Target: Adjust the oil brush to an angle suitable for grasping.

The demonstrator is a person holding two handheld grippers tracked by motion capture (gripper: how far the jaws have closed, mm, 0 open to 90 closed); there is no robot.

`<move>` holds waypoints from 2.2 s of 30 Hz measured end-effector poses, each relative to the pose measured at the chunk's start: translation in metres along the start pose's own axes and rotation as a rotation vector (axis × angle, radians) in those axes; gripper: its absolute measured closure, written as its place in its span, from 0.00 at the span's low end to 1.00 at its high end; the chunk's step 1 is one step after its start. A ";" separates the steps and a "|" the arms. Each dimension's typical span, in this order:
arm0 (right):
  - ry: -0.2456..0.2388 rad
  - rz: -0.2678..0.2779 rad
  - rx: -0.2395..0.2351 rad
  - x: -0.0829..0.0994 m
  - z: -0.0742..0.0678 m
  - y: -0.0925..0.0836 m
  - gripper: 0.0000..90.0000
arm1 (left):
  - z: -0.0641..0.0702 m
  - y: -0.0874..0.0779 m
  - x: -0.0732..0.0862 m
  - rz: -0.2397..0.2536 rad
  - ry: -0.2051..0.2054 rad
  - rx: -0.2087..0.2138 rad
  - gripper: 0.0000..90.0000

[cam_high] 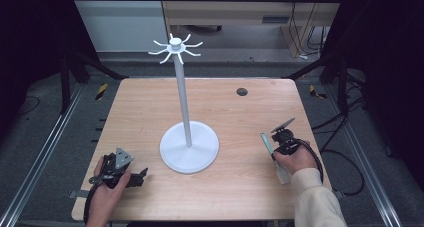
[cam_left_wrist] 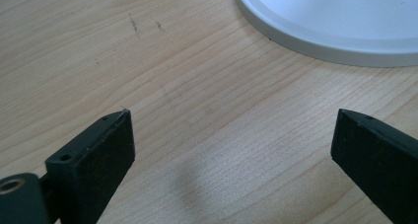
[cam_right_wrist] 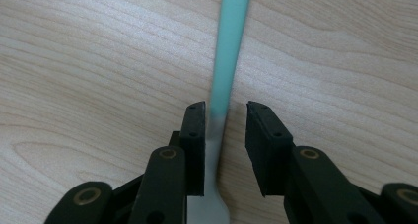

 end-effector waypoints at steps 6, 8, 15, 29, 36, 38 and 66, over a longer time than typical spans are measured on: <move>-0.012 -0.016 0.009 -0.002 -0.003 0.003 0.82 | 0.000 0.000 0.000 0.000 0.000 0.001 0.03; -0.016 -0.020 0.011 -0.002 -0.004 0.004 0.83 | 0.000 0.000 0.000 0.001 -0.002 0.001 0.03; -0.021 -0.032 0.010 -0.004 -0.005 0.008 0.87 | 0.000 0.000 0.000 0.000 -0.002 0.003 0.03; 0.032 -0.060 -0.008 -0.006 -0.002 0.008 0.92 | 0.001 0.001 0.001 -0.008 -0.005 0.009 0.03; 0.010 -0.048 -0.046 -0.007 -0.003 0.006 0.92 | -0.004 0.003 0.005 -0.013 -0.028 0.006 0.03; 0.000 -0.032 -0.053 -0.009 -0.004 0.001 0.92 | -0.005 0.003 0.004 -0.012 -0.033 0.007 0.03; -0.171 0.381 -0.165 -0.090 -0.063 -0.085 0.92 | -0.036 -0.003 0.018 0.042 -0.223 -0.010 0.03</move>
Point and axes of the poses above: each handheld gripper's, and its own axes: y roughly forward along the jaws, x roughly out of its underside, z roughly to its right, the point moved 9 cm from there along y, roughly forward along the jaws, and after that the axes turned 6 degrees about -z, right-handed, at the moved point
